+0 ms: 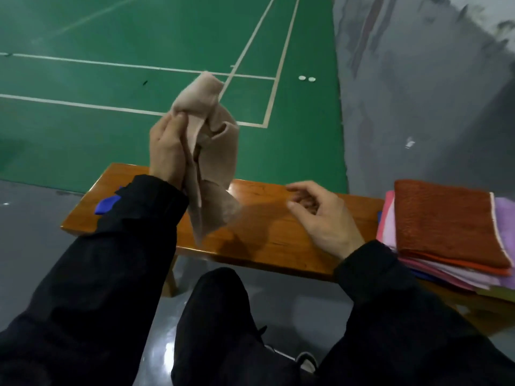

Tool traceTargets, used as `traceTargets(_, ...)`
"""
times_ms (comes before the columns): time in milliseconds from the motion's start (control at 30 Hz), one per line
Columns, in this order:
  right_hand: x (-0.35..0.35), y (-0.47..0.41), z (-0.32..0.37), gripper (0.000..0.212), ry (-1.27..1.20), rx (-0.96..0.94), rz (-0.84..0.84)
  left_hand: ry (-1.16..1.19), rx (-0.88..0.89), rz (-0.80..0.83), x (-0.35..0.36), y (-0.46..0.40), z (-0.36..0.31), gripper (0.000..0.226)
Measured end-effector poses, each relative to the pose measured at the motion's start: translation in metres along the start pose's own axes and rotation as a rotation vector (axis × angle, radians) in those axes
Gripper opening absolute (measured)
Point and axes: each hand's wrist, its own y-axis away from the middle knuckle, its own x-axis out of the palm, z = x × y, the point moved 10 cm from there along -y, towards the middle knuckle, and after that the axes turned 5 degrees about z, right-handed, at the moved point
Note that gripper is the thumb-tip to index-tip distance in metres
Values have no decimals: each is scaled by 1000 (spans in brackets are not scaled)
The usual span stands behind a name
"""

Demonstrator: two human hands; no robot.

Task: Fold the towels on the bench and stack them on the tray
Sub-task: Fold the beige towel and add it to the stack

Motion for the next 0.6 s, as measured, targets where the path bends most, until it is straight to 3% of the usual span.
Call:
traceTargets(100, -23, -8, 38, 69, -210, -129, -75, 90, -239, 348, 66, 31, 11, 22)
traceTargets(200, -32, -14, 60, 103, -249, -249, -9, 3, -337, 625, 116, 64, 23, 29)
traceTargets(267, -35, -16, 62, 92, -356, -255, 65, -121, -325, 751, 136, 75, 26, 46)
traceTargets(367, -53, -15, 50, 28, -332, -212, -17, -321, -225, 831, 147, 81, 26, 48)
traceTargets(433, -64, -10, 41, 6, -272, -173, -101, -557, -118, 860, 151, 86, 25, 52)
traceTargets(500, -70, -8, 34, 4, -334, -125, -131, -793, 69, 794, 152, 90, 20, 52)
traceTargets(600, -76, -6, 25, 18, -441, -55, -181, -941, 383, 552, 144, 94, -2, 32)
